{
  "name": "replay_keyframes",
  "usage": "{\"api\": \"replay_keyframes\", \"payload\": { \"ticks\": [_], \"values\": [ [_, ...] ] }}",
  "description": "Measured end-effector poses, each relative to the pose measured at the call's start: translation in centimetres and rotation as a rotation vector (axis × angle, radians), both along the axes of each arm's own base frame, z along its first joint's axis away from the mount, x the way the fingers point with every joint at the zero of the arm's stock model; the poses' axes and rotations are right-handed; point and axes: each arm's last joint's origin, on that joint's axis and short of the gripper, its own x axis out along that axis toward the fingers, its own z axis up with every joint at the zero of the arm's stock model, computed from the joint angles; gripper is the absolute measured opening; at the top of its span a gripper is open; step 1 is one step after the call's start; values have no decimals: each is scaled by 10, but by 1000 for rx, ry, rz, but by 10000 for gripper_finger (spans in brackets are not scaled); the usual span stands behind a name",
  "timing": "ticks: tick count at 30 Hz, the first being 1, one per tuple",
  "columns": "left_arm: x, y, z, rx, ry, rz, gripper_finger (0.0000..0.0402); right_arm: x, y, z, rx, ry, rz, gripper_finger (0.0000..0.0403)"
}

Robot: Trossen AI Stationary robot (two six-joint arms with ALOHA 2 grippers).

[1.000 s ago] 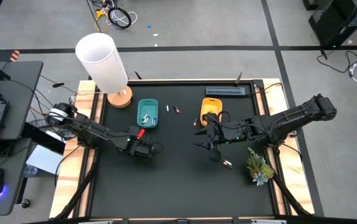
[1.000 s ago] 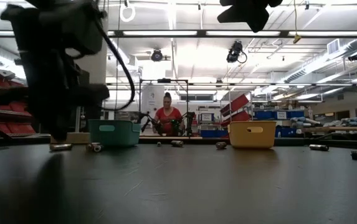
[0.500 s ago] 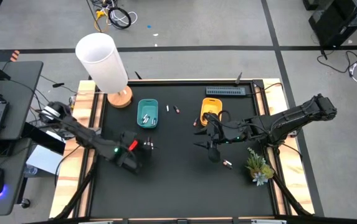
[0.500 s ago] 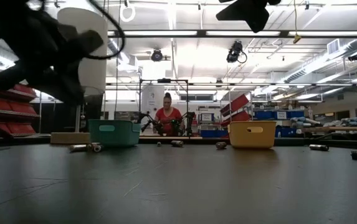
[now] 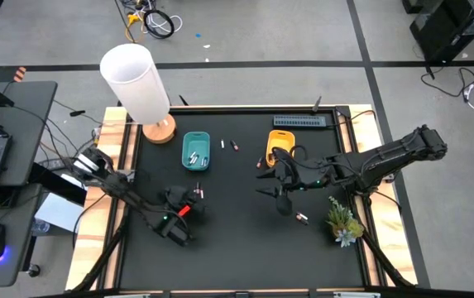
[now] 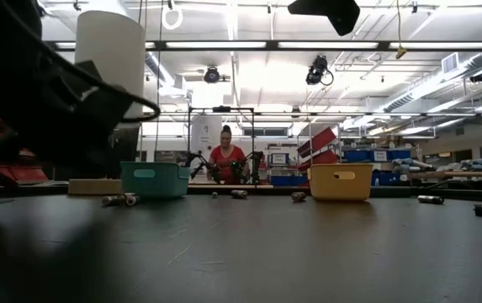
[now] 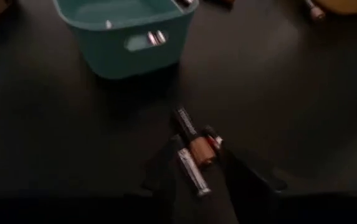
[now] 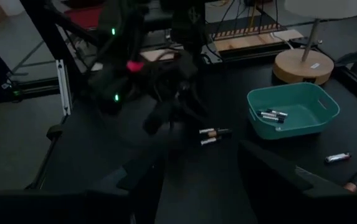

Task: Sort batteries
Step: Put the silver battery into the blue bin

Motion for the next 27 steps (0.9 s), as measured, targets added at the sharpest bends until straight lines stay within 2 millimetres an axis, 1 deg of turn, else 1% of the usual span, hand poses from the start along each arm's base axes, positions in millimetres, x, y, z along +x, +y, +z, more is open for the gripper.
{"api": "replay_keyframes", "payload": {
  "ticks": [6, 8, 11, 17, 22, 27],
  "values": [
    [7, -4, -20, -1, -3, 0, 210, 0, 0, 1, 7, -3, 3, 208],
    [9, -6, -27, -7, -12, 0, 226, 0, 1, 2, 17, -5, 1, 208],
    [10, -7, -34, 1, -3, -2, 238, 0, 2, 1, 21, -4, 4, 208],
    [9, -7, -37, 12, 23, -4, 235, 0, 3, 1, 28, -3, 20, 208],
    [4, -4, -37, 25, 99, 1, 216, 0, 3, 1, 37, -3, 23, 208],
    [-4, 1, -36, 75, 198, 5, 196, 0, 3, 1, 48, -2, 27, 208]
  ]
}}
